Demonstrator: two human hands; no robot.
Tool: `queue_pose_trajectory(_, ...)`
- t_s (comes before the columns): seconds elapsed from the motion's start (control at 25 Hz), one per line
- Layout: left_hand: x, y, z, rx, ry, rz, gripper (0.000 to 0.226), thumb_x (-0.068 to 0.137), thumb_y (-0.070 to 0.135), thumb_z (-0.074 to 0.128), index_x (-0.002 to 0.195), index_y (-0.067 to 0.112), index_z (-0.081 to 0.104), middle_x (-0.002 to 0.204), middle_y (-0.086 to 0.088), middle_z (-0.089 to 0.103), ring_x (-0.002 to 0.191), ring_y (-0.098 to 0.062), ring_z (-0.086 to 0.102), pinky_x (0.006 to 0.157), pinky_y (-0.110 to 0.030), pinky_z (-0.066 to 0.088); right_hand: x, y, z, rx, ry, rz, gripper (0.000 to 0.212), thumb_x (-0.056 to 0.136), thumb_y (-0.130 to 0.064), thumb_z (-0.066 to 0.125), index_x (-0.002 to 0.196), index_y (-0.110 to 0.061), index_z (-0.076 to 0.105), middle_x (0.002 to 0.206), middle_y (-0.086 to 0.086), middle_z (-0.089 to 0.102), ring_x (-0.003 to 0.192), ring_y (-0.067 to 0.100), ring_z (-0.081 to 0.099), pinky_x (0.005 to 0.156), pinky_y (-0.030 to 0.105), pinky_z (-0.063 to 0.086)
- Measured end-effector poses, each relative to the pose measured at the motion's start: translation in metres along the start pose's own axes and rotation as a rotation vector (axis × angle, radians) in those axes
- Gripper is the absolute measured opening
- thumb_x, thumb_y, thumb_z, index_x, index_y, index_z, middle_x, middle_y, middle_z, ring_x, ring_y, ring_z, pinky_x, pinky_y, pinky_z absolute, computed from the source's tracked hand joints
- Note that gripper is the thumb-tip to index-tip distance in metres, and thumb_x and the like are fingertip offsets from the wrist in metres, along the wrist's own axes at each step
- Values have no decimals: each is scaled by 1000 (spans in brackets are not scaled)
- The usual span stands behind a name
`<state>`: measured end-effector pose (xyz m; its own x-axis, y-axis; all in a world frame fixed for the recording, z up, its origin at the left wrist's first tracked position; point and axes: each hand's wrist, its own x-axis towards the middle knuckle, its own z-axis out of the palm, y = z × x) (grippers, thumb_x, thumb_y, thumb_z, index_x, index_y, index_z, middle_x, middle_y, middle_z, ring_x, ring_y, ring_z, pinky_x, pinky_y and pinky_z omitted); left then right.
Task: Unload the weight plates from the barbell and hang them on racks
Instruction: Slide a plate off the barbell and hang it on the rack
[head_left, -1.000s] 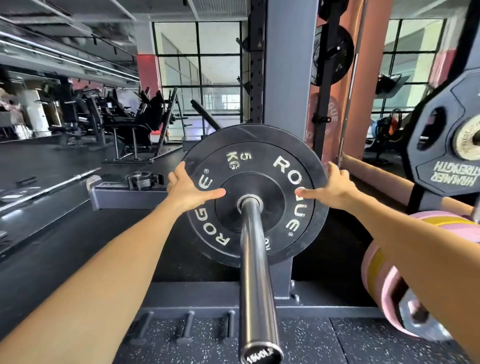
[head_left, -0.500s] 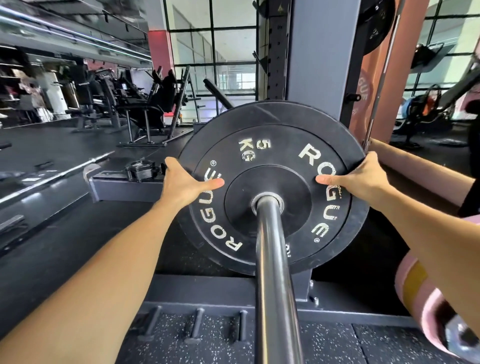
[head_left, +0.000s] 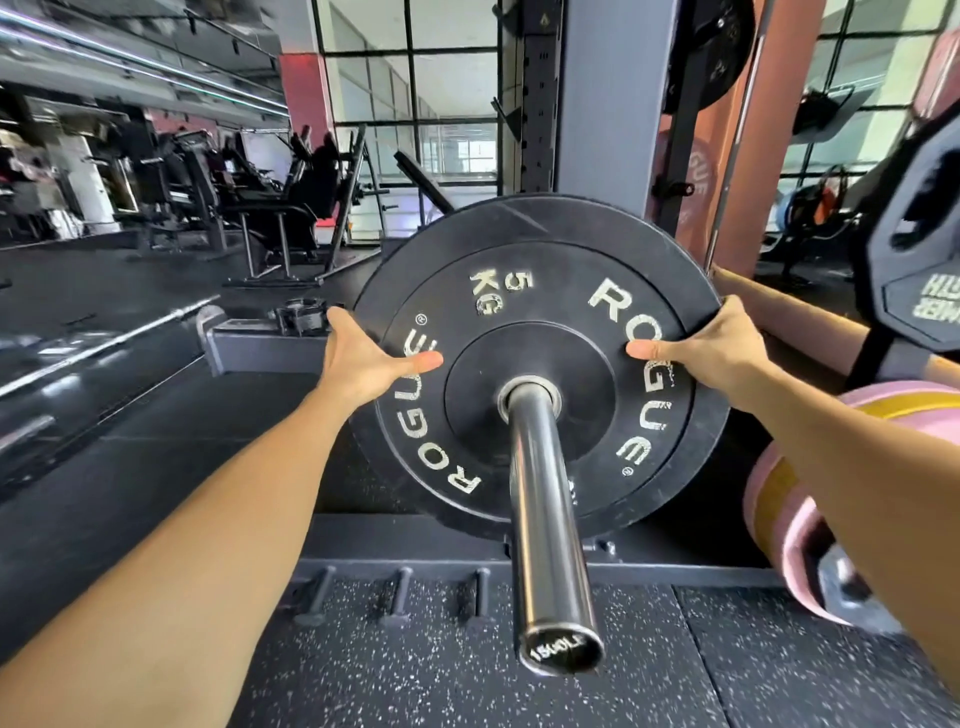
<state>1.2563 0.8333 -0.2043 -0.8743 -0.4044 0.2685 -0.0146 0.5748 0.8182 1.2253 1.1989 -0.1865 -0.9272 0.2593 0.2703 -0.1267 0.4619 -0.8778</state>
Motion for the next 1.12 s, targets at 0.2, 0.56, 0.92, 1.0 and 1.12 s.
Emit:
queue_pose_trajectory(0.2, -60, 4, -29, -11, -22, -23, 139, 32, 67, 91, 140, 16, 19, 147, -10, 41, 135, -31, 42, 109, -51, 39, -63, -6, -29, 26, -12, -7, 99, 30, -49, 97, 113, -20, 51, 110, -6, 64, 99, 15, 62, 84, 31, 50)
queue_pose_trajectory(0.56, -159, 3, -69, -36, -16, 14, 130, 56, 48, 93, 148, 9, 10, 152, -12, 33, 140, -31, 35, 110, -45, 34, -153, -13, -76, 27, -11, -50, 119, 11, -64, 92, 119, -29, 56, 109, -11, 68, 98, 10, 66, 88, 34, 55)
queue_pose_trajectory(0.92, -224, 6, -98, -61, -12, 63, 114, 54, 47, 94, 135, 16, 21, 144, -10, 41, 132, -29, 42, 107, -44, 39, -212, -11, -109, 49, -27, -51, 114, 10, -61, 93, 113, -25, 62, 102, -11, 72, 90, 9, 70, 82, 34, 59)
queue_pose_trajectory(1.0, -234, 6, -103, -86, -9, 76, 109, 54, 44, 95, 130, 16, 23, 137, -7, 44, 125, -26, 45, 103, -41, 41, -222, -14, -116, 36, -34, -53, 113, 10, -62, 93, 111, -23, 64, 101, -10, 72, 89, 10, 70, 83, 33, 58)
queue_pose_trajectory(1.12, -244, 4, -109, -146, -5, 70, 100, 50, 42, 97, 117, 16, 28, 126, -3, 50, 117, -22, 50, 96, -37, 44, -241, -24, -123, 54, -59, -44, 101, 17, -54, 96, 107, -23, 64, 99, -10, 71, 88, 11, 69, 83, 32, 57)
